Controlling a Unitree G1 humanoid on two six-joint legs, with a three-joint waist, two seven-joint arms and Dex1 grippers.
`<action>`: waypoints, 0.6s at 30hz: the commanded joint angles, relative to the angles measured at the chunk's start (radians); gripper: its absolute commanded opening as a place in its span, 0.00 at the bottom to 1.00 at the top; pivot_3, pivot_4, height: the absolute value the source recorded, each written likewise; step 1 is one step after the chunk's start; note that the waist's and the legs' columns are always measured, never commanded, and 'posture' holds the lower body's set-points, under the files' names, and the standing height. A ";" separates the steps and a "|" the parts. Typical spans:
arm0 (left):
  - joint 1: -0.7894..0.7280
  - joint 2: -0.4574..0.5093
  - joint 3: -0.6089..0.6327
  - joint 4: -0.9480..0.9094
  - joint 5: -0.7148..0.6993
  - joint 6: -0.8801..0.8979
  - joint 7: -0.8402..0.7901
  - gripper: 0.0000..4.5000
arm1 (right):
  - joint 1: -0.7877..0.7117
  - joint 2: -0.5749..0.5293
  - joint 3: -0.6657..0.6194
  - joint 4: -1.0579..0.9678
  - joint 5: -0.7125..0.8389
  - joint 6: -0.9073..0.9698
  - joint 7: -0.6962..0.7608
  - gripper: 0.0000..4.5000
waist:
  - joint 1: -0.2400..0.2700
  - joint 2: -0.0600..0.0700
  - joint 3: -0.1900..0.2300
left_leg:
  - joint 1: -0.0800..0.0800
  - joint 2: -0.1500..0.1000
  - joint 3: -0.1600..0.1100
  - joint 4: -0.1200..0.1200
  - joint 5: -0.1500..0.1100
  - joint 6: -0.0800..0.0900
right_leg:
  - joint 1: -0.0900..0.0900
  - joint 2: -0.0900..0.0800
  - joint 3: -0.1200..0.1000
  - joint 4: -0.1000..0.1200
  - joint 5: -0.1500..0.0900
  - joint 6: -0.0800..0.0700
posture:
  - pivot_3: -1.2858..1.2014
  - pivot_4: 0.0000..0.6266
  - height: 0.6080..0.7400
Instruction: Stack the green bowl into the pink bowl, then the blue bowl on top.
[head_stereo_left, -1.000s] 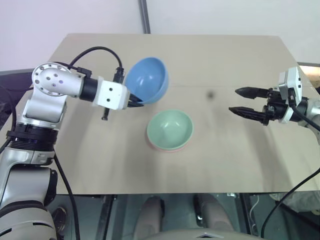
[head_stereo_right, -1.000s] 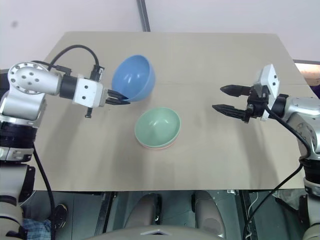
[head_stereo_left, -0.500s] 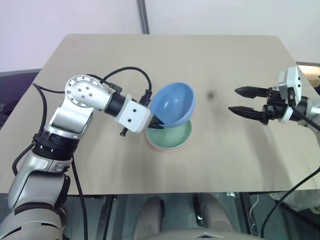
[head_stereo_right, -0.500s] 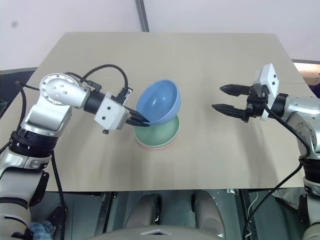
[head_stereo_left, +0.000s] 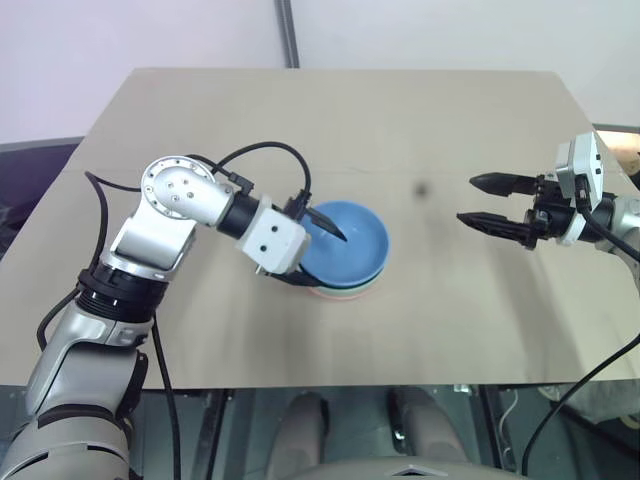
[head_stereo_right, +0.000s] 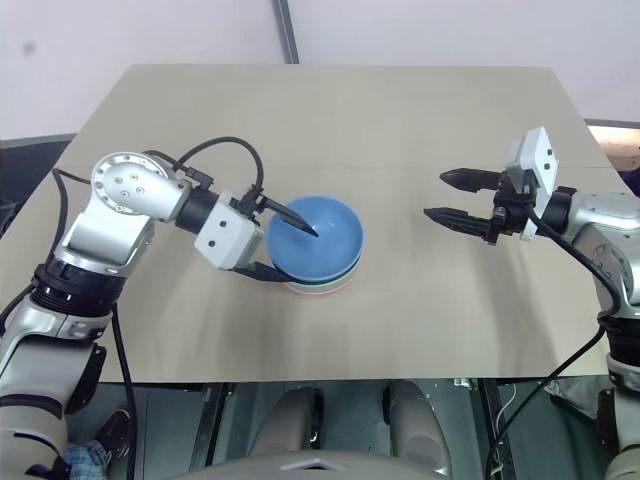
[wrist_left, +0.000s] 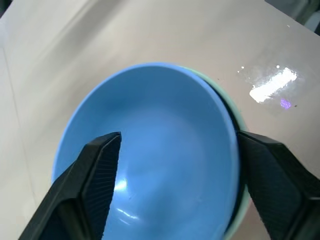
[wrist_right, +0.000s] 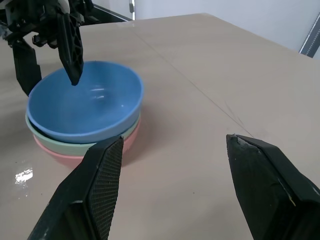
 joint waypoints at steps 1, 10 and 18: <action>-0.028 0.036 0.088 -0.031 -0.090 0.149 0.024 0.87 | -0.026 -0.007 -0.017 -0.011 0.003 -0.020 0.008 0.80 | 0.000 0.000 0.000 | 0.000 0.000 0.000 0.000 0.000 0.000 | 0.000 0.000 0.000 0.000 0.000 0.000 | 0.52 0.24 1.00; 0.032 0.217 0.269 -0.095 -0.299 0.587 0.035 0.87 | -0.055 -0.006 0.002 0.033 -0.011 -0.035 0.039 0.80 | -0.002 0.000 0.000 | 0.000 0.000 0.000 0.000 0.000 0.000 | 0.000 0.000 0.000 0.000 0.000 0.000 | 0.52 0.24 1.00; 0.203 0.327 0.438 -0.023 -0.306 0.683 0.100 0.87 | -0.074 0.004 0.017 0.057 -0.017 -0.043 0.066 0.80 | -0.004 0.000 0.000 | 0.001 0.000 0.000 -0.001 0.000 0.000 | 0.000 0.000 0.000 0.001 0.000 0.000 | 0.52 0.24 1.00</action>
